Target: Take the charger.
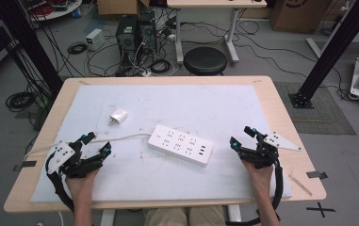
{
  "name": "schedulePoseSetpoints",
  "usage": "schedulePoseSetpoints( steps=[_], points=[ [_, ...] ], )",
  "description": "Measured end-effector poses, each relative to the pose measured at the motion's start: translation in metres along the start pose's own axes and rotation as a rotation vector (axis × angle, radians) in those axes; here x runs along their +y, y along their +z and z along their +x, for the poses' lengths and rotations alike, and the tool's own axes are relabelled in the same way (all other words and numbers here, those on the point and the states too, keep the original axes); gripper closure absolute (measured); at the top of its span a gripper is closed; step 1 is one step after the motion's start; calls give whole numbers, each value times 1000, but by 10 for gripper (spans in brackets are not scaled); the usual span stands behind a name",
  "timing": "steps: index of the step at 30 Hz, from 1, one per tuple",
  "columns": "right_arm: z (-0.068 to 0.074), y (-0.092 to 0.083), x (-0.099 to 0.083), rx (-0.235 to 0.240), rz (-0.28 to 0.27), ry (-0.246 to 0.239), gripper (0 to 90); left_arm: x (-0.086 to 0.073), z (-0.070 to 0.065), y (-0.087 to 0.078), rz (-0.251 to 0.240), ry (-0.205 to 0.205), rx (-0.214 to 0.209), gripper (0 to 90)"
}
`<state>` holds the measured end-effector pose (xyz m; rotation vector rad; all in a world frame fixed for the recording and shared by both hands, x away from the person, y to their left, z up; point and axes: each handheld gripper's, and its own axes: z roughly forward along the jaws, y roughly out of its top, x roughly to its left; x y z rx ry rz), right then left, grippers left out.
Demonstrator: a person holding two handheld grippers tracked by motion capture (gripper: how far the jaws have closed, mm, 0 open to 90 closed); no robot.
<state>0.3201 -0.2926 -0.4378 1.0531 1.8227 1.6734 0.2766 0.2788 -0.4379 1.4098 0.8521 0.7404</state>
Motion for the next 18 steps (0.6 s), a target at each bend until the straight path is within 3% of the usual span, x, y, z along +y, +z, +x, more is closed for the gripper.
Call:
schedulePoseSetpoints(
  steps=[7,13,18],
  points=[
    [0,0,0,4,-1,-7,191,0,-2,1,16,13,8,232],
    [0,-1,0,0,-4,4,191,-1,-1,3,31,-3,0,233],
    [0,-2,0,5,-4,4,191,0,-4,5,55,28,13,233]
  ],
)
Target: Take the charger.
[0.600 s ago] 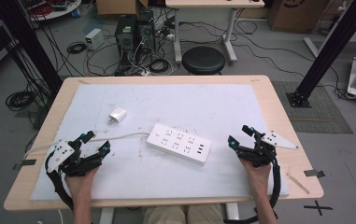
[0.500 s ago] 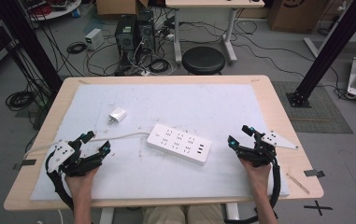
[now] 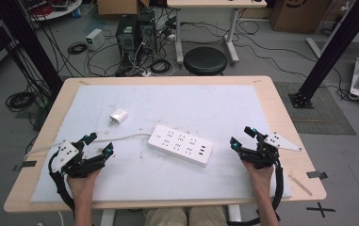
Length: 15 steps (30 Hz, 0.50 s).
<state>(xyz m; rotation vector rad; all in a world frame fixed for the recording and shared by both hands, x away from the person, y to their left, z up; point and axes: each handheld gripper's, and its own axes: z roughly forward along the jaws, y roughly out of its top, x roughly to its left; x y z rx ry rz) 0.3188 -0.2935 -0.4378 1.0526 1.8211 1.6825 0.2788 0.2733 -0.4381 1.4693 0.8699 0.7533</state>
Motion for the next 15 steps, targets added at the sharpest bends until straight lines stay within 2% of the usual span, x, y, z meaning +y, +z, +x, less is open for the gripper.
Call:
schedulePoseSetpoints(
  steps=[9,15],
  points=[
    [0,1,0,4,9,-6,191,0,2,2,14,-10,12,234],
    [-1,0,0,-2,-1,7,191,1,2,6,38,-3,39,233]
  ],
)
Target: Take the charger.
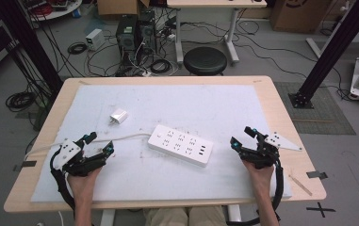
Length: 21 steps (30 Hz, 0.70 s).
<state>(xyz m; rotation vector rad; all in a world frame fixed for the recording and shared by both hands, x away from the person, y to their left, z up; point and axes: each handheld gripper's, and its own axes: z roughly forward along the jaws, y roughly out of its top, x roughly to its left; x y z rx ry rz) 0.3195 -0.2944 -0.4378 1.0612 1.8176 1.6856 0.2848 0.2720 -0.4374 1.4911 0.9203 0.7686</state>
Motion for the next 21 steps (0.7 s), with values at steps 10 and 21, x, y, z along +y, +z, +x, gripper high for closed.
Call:
schedulePoseSetpoints(
  steps=[10,21],
  points=[
    [1,1,0,0,9,-14,191,8,3,16,146,-51,-38,232],
    [1,2,0,-6,11,-8,191,39,7,39,213,40,-53,233]
  ],
)
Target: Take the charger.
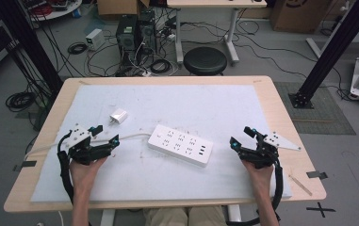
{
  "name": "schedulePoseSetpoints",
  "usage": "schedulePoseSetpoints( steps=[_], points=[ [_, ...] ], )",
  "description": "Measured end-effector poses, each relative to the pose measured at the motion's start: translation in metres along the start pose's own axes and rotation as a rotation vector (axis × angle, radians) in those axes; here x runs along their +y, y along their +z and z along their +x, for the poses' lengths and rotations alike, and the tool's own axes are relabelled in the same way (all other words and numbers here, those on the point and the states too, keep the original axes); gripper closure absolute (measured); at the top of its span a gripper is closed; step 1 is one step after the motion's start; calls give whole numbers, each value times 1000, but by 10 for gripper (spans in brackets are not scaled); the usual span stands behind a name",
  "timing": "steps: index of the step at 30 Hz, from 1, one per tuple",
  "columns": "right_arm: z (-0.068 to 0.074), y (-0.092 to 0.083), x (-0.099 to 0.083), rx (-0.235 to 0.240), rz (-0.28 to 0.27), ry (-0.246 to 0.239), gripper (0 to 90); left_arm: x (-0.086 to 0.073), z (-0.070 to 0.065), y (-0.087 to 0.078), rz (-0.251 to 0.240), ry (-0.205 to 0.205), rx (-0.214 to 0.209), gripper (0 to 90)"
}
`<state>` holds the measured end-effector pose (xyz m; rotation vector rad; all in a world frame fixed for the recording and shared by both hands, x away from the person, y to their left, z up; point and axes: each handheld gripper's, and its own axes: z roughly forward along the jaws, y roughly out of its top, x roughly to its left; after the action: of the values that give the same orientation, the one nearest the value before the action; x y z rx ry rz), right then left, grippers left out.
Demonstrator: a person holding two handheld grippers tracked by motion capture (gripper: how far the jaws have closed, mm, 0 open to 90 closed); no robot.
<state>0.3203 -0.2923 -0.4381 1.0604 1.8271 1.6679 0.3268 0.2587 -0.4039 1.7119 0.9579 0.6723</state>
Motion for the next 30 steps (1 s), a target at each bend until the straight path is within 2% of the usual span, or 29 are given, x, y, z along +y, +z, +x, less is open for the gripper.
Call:
schedulePoseSetpoints(
  steps=[1,3,6,13,15,16,18,20,21,24,26,28,30],
  points=[
    [0,1,0,-3,3,-5,191,11,3,6,28,30,-2,233],
    [0,1,0,-4,4,-4,191,13,4,9,36,37,-6,233],
    [1,1,0,-9,10,-6,191,25,11,21,76,53,-15,233],
    [2,3,0,-16,15,-20,191,43,21,37,112,71,10,232],
    [2,3,0,-18,21,-20,191,52,23,44,132,101,15,232],
    [2,3,0,-18,21,-20,191,52,23,44,132,101,15,232],
    [2,3,0,-22,24,-10,191,57,28,53,168,119,10,232],
    [2,3,0,-24,23,-13,191,60,33,62,198,101,11,232],
    [2,3,0,-26,23,-13,191,60,33,62,198,101,11,232],
    [2,3,0,-28,25,-10,191,62,42,76,254,88,5,232],
    [2,4,0,-26,24,-19,191,63,45,81,273,85,4,232],
    [3,4,0,-28,30,-17,191,62,49,88,284,86,5,232],
    [3,4,0,-30,33,-24,191,59,53,95,314,79,9,232]
  ],
)
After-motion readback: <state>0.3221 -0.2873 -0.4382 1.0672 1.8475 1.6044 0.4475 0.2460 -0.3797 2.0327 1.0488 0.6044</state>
